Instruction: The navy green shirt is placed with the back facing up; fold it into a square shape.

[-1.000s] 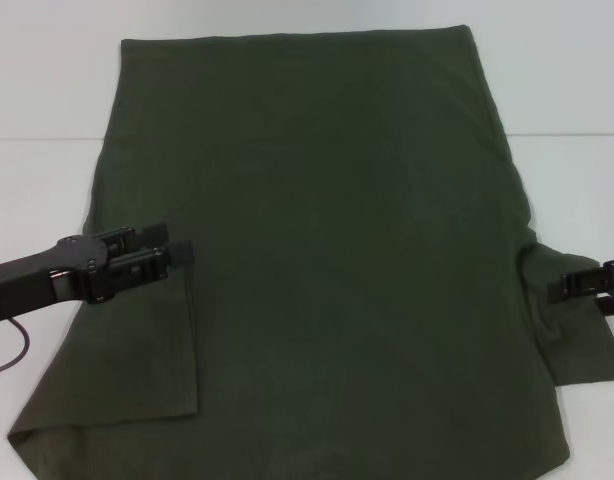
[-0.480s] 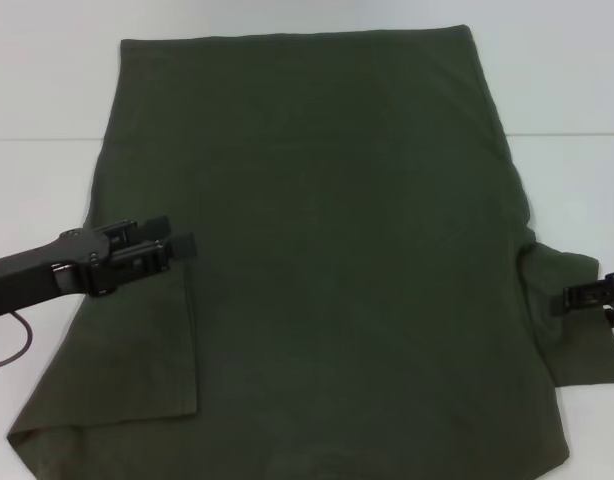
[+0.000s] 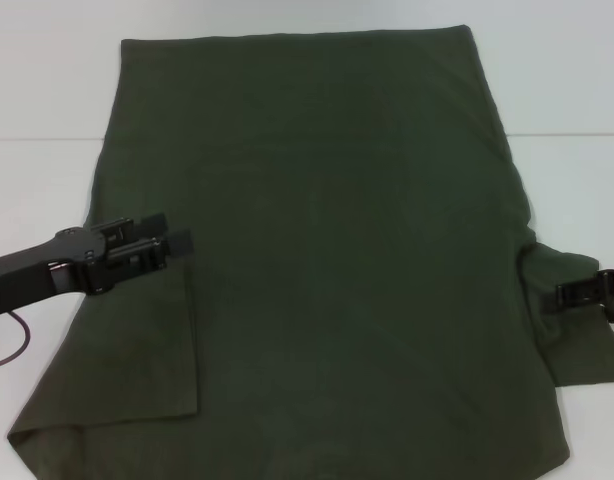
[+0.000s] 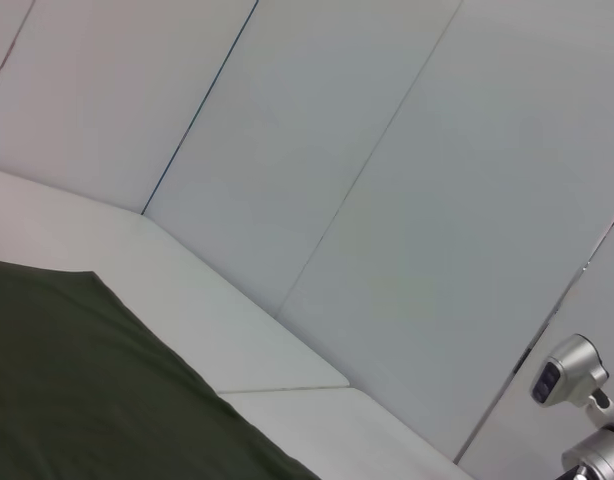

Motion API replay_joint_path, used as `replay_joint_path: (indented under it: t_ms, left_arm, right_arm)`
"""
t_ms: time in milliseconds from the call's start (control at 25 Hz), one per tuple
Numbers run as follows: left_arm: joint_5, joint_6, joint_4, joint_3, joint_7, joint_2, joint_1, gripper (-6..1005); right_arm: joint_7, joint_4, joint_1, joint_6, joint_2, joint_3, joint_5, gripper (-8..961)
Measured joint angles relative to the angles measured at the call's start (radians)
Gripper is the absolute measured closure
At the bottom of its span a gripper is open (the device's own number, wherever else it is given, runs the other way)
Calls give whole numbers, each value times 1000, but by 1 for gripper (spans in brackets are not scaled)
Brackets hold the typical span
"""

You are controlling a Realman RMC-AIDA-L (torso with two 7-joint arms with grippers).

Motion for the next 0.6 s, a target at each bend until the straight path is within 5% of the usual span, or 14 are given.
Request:
replay_joint_path:
  t_ms: [160,600]
  left_arm:
    - [0,0,0,0,0,0,-2,294]
    - [-6,1,-2,0,0,0,-2,293]
  right_arm:
    - [0,-2,-5,-1,-2,-5,-1,222]
    - [-1,-6,-6,0,-4,-10,-4,456]
